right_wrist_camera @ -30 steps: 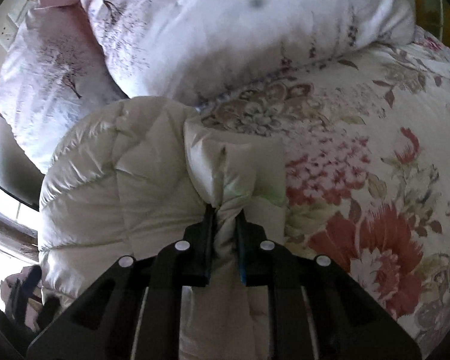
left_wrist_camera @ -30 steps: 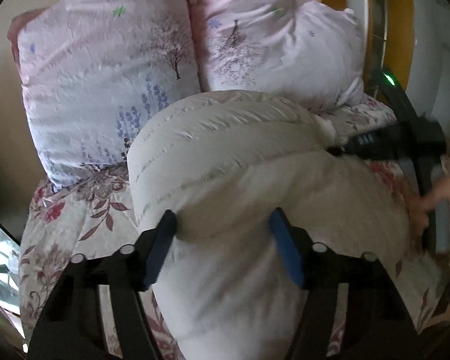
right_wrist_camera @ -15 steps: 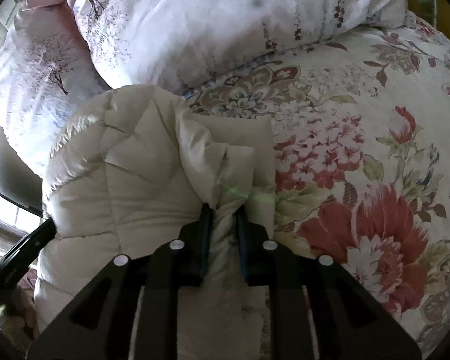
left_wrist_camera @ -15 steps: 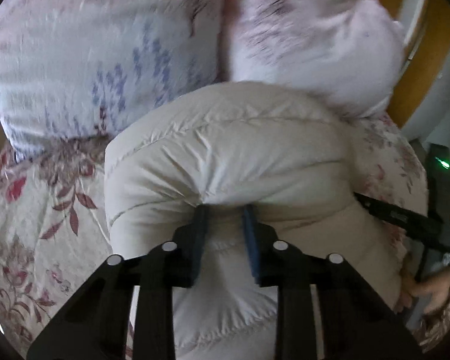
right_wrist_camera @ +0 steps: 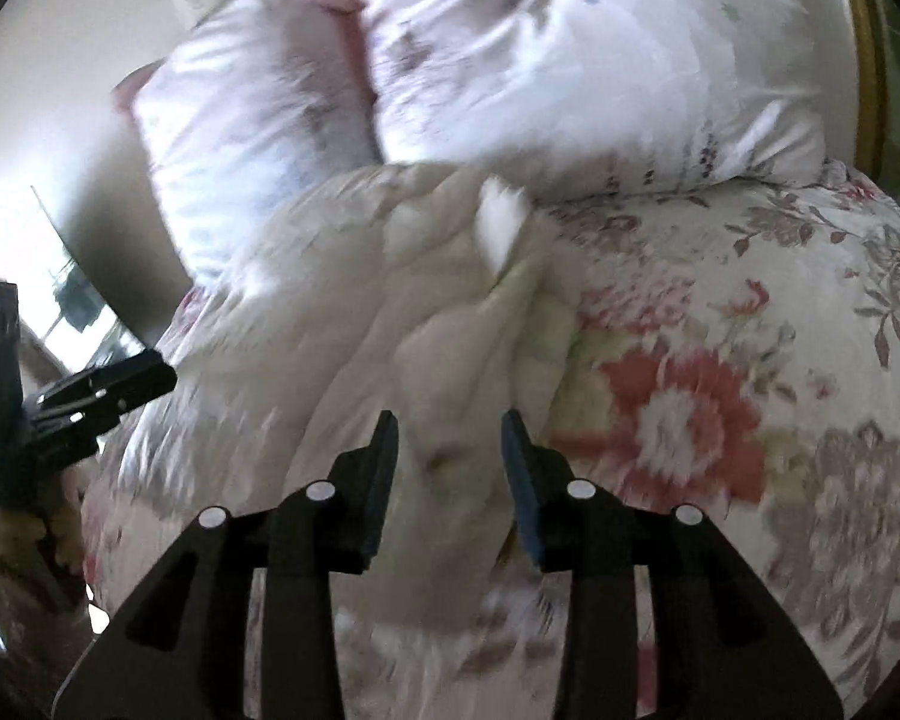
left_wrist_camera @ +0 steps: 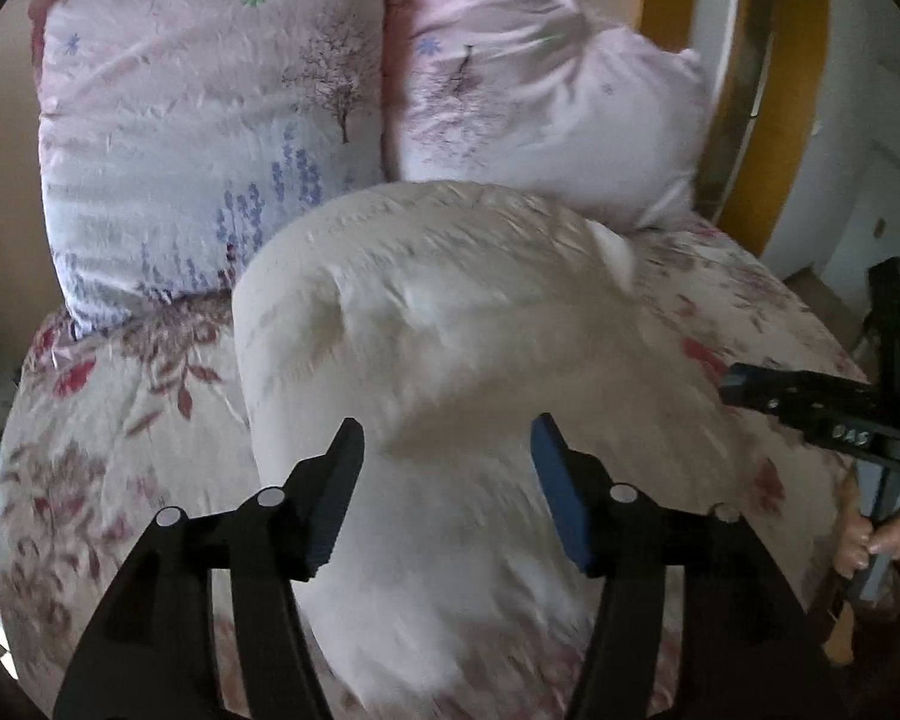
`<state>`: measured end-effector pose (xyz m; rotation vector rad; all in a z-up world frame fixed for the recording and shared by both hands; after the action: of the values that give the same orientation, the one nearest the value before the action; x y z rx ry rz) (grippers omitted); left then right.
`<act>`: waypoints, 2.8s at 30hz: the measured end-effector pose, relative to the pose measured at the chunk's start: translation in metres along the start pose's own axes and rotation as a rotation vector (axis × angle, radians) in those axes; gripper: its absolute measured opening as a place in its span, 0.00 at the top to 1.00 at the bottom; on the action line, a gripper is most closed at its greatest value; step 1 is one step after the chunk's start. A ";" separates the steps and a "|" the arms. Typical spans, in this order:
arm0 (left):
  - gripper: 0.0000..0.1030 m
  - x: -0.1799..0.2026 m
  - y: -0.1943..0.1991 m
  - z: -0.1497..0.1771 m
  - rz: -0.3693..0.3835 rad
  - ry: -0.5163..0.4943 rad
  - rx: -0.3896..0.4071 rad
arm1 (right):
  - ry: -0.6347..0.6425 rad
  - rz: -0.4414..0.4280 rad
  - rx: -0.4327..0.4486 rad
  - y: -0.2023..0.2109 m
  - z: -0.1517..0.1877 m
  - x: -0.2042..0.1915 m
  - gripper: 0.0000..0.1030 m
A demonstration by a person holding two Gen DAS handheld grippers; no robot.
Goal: Fold large clothes
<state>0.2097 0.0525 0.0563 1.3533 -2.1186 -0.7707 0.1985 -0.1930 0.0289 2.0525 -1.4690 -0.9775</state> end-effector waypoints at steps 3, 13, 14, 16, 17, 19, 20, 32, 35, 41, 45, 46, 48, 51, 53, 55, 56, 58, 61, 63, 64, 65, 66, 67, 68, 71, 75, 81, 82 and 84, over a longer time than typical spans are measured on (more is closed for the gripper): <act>0.42 0.002 -0.002 0.014 0.004 -0.003 -0.036 | 0.061 0.014 -0.018 -0.004 0.022 -0.014 0.64; 0.42 0.002 -0.048 0.034 -0.094 -0.039 -0.103 | 0.028 0.102 -0.151 -0.059 0.046 -0.007 0.59; 0.42 0.002 -0.050 0.035 -0.104 -0.045 -0.099 | 0.031 0.107 -0.150 -0.059 0.046 -0.008 0.59; 0.42 0.005 -0.046 0.037 -0.113 -0.048 -0.074 | 0.030 0.112 -0.144 -0.056 0.046 -0.009 0.59; 0.42 0.006 -0.041 0.038 -0.113 -0.050 -0.058 | 0.025 0.111 -0.127 -0.050 0.046 -0.009 0.59; 0.42 0.010 -0.024 0.043 -0.109 -0.065 -0.020 | 0.048 0.120 -0.070 -0.031 0.047 -0.014 0.59; 0.41 0.012 -0.016 0.046 -0.108 -0.073 -0.004 | 0.065 0.119 -0.040 -0.021 0.047 -0.016 0.59; 0.31 0.011 -0.018 0.067 -0.124 -0.048 0.016 | 0.136 0.109 -0.074 -0.034 0.063 -0.030 0.60; 0.28 0.012 -0.012 0.069 -0.135 -0.034 0.057 | 0.123 0.109 -0.083 -0.034 0.059 -0.028 0.60; 0.01 0.014 0.023 0.081 -0.122 -0.003 0.160 | 0.126 0.119 0.014 0.000 0.058 -0.032 0.11; 0.01 0.012 0.035 0.087 -0.196 0.015 0.167 | 0.179 0.149 0.067 0.019 0.059 -0.044 0.02; 0.01 0.011 0.036 0.089 -0.203 0.020 0.163 | 0.191 0.160 0.075 0.021 0.059 -0.046 0.02; 0.01 0.011 0.038 0.093 -0.209 0.035 0.151 | 0.213 0.182 0.082 0.023 0.062 -0.051 0.02; 0.01 0.012 0.038 0.100 -0.209 0.054 0.132 | 0.207 0.201 0.067 0.021 0.066 -0.049 0.02; 0.01 0.012 0.038 0.105 -0.210 0.064 0.117 | 0.170 0.203 0.050 0.018 0.071 -0.045 0.02; 0.01 0.012 0.036 0.110 -0.209 0.076 0.098 | 0.137 0.193 0.011 0.014 0.076 -0.039 0.02; 0.01 0.011 0.035 0.113 -0.218 0.084 0.082 | 0.126 0.195 -0.003 0.012 0.078 -0.037 0.02; 0.01 0.012 0.032 0.116 -0.247 0.085 0.062 | 0.132 0.214 -0.012 0.010 0.083 -0.037 0.02; 0.01 0.012 0.029 0.122 -0.275 0.090 0.036 | 0.159 0.242 -0.022 0.009 0.089 -0.042 0.02; 0.01 0.011 0.026 0.126 -0.291 0.100 0.019 | 0.168 0.241 -0.031 0.008 0.092 -0.044 0.02; 0.01 0.010 0.026 0.127 -0.298 0.106 0.012 | 0.169 0.240 -0.033 0.008 0.093 -0.045 0.02; 0.01 0.009 0.025 0.128 -0.304 0.111 0.007 | 0.171 0.243 -0.036 0.007 0.094 -0.046 0.02; 0.01 0.009 0.024 0.130 -0.303 0.116 0.002 | 0.173 0.247 -0.039 0.007 0.095 -0.046 0.02; 0.01 0.010 0.024 0.131 -0.301 0.120 -0.002 | 0.175 0.251 -0.044 0.006 0.096 -0.047 0.02; 0.01 0.010 0.023 0.132 -0.303 0.124 -0.006 | 0.176 0.255 -0.049 0.005 0.097 -0.047 0.02; 0.01 0.010 0.021 0.134 -0.302 0.132 -0.010 | 0.173 0.263 -0.066 0.001 0.099 -0.045 0.02; 0.01 0.010 0.019 0.134 -0.299 0.140 -0.015 | 0.170 0.272 -0.082 -0.003 0.103 -0.044 0.02; 0.01 0.013 0.013 0.134 -0.291 0.140 -0.025 | 0.174 0.278 -0.098 -0.008 0.104 -0.042 0.02; 0.01 0.013 0.013 0.134 -0.291 0.140 -0.026 | 0.174 0.278 -0.099 -0.008 0.105 -0.041 0.02; 0.01 0.013 0.012 0.134 -0.292 0.140 -0.028 | 0.172 0.282 -0.101 -0.009 0.105 -0.040 0.02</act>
<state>0.1069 0.0699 -0.0289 1.6732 -1.8191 -0.7892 0.1175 -0.1464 -0.0348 1.7521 -1.5318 -0.7287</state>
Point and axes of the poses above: each gripper's, at about its wrist camera, not at the fingertips, and y roughly against the way its jaws point, x to its right, z to its underside, the point moved 5 cm from there along -y, roughly the way its jaws point, and after that the axes turned 3 degrees about z, right-handed, at the moved point
